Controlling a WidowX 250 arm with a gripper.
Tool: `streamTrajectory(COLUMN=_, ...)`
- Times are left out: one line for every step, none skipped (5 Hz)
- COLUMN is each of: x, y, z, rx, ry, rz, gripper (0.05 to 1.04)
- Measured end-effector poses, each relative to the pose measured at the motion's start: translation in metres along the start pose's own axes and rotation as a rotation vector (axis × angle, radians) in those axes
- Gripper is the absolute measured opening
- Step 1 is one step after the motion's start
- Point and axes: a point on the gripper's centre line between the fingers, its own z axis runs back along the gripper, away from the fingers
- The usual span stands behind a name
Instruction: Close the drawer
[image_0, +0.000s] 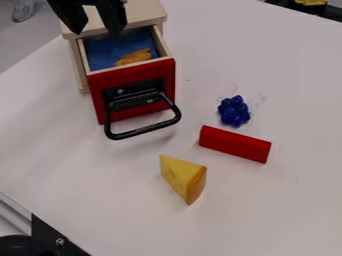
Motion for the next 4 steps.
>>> streamTrajectory(x=-0.005, y=-0.001, z=-0.007, rx=-0.009, ry=0.026, rz=0.006, gripper=0.998)
streamTrajectory(x=-0.022, y=-0.012, z=-0.017, rx=-0.039, ry=0.060, rz=0.143, gripper=0.998)
streamTrajectory(x=-0.034, y=-0.024, z=-0.015, rx=-0.047, ry=0.029, rz=0.257, gripper=0.998)
streamTrajectory(x=-0.043, y=-0.040, z=-0.017, rx=0.011, ry=0.001, rz=0.374, gripper=0.998)
